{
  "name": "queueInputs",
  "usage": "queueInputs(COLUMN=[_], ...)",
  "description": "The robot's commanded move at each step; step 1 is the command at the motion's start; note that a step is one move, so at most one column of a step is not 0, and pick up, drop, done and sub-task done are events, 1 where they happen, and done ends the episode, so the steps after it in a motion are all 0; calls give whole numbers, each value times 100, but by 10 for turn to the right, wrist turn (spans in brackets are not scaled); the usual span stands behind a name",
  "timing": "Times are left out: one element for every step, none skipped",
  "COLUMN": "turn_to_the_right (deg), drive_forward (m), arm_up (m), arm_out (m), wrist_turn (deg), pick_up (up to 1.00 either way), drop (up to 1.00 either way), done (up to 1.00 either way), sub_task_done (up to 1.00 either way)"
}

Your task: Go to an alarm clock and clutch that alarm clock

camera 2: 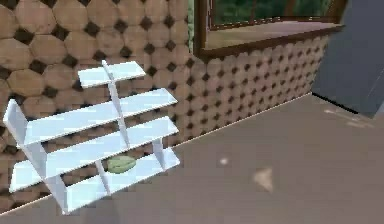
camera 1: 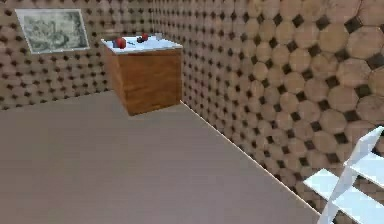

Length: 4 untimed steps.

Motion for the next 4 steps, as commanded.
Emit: queueInputs(turn_to_the_right=[-450, -420, 0, 0], drive_forward=[0, 0, 100, 100], arm_up=[0, 0, 0, 0], arm_out=[0, 0, 0, 0], wrist_turn=[0, 0, 0, 0], pick_up=[0, 0, 0, 0], drop=[0, 0, 0, 0], done=[0, 0, 0, 0], sub_task_done=[0, 0, 0, 0])
